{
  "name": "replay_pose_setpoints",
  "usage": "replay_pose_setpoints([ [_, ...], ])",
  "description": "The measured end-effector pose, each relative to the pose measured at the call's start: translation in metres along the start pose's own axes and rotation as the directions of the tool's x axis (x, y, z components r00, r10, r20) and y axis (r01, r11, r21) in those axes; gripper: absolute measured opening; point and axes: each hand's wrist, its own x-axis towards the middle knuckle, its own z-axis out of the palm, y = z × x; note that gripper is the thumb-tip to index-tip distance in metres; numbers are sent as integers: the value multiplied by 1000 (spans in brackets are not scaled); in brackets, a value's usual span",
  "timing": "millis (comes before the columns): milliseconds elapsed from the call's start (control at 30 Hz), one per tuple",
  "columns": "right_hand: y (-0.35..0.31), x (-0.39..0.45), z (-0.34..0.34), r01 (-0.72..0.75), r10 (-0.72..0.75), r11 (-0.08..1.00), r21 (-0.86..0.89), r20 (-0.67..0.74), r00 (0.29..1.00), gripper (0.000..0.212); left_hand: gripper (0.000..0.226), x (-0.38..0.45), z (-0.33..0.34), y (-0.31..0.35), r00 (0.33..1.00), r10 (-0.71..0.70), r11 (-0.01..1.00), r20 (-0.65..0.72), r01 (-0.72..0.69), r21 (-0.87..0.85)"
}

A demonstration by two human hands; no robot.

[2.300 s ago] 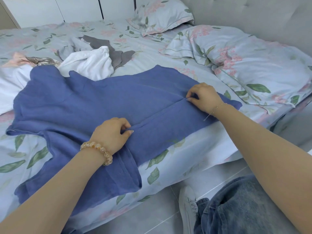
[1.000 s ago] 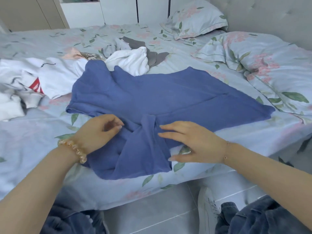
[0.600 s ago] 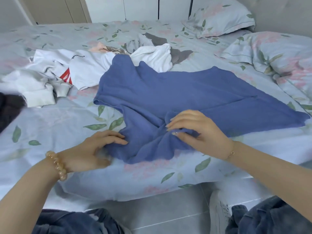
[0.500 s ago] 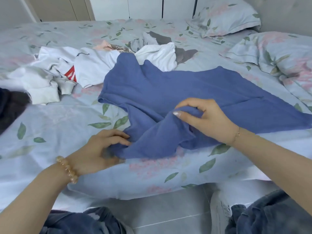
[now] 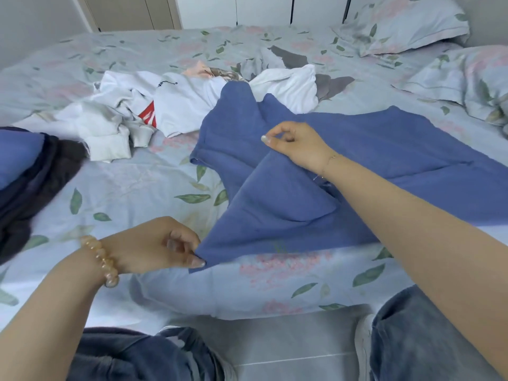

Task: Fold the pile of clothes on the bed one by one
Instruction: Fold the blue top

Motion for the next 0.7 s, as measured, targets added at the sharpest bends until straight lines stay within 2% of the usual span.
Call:
replay_pose_setpoints([
  [67, 10, 0, 6, -46, 57, 986, -159, 65, 996, 47, 36, 2, 3, -3, 998, -57, 998, 29, 56, 32],
  [133, 17, -7, 0, -32, 65, 946, -322, 94, 993, 54, 58, 6, 5, -2, 998, -67, 998, -13, 67, 15],
  [200, 18, -18, -14, -8, 34, 906, -423, 54, 998, 46, 64, 11, 9, 7, 994, -91, 991, -53, 85, -107],
  [267, 20, -31, -34, -24, 49, 876, -481, 38, 998, 38, 55, 20, 16, 17, 983, -149, 973, -111, 126, -191],
  [367, 18, -53, -58, -133, 232, 922, -365, 244, 942, 45, 41, 35, 29, 23, 958, -179, 974, -224, 139, -180],
  [433, 22, -59, -63, -152, 291, 912, -380, 341, 894, 44, 34, 41, 35, 24, 941, -197, 964, -276, 135, -229],
  [500, 31, -57, -62, -149, 300, 896, -418, 323, 898, 44, 27, 43, 38, 29, 916, -247, 925, -316, 125, -359],
  [567, 41, -54, -58, -187, 296, 905, -381, 251, 922, 46, 26, 43, 38, 35, 897, -297, 865, -329, 107, -491],
  [633, 48, -53, -54, -194, 279, 919, -344, 216, 936, 40, 31, 44, 40, 34, 875, -328, 857, -354, 119, -501],
  [700, 49, -52, -50, -131, 198, 947, -294, 210, 957, 39, 36, 44, 43, 34, 862, -334, 895, -381, 164, -415],
])
